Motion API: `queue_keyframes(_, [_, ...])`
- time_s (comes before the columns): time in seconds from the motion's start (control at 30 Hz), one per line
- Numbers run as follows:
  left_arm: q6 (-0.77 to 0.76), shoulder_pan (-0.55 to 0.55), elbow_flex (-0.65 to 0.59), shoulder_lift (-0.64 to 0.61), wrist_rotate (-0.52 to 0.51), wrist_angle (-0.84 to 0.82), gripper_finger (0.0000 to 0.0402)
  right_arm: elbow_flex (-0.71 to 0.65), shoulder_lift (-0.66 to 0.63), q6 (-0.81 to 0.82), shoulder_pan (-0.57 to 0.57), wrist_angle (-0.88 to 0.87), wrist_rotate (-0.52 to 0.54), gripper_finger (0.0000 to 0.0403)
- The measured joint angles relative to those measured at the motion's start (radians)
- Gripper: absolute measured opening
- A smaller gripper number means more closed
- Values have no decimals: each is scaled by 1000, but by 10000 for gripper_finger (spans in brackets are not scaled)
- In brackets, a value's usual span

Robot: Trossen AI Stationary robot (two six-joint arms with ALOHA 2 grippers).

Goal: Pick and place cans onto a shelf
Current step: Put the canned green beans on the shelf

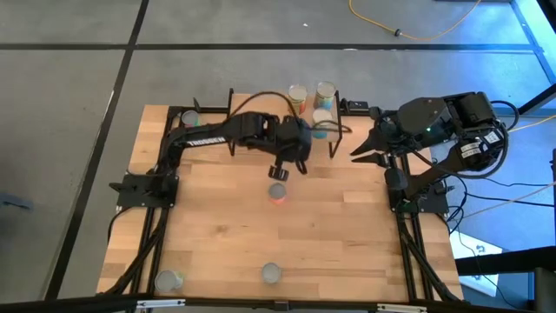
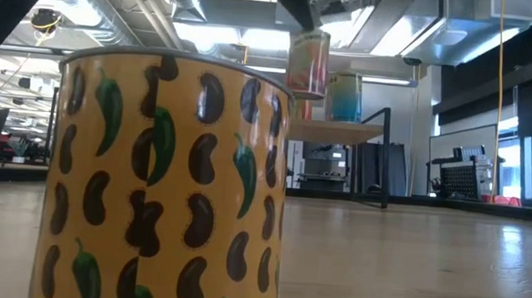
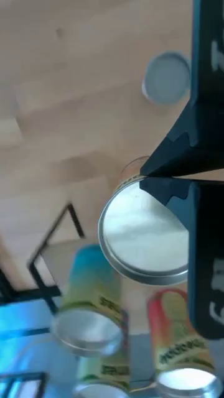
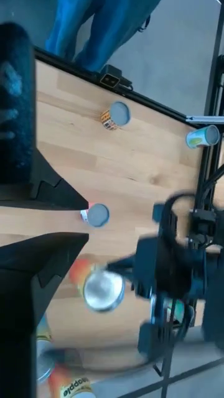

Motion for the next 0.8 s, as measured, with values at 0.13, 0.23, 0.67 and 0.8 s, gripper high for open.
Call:
queue_keyframes(0.13, [-4, 59, 0, 0, 0, 8, 0, 0, 0, -2, 0, 0, 0, 69])
queue_keyframes(0.23, [-4, 102, 0, 0, 2, 31, 0, 0, 0, -10, 0, 0, 0, 69])
queue_keyframes(0.67, [4, 228, -3, 18, 159, 86, 0, 0, 0, -46, 0, -1, 0, 69])
queue_keyframes(0.8, [9, 239, -1, 35, 181, 89, 0, 0, 0, -48, 0, -6, 0, 69])
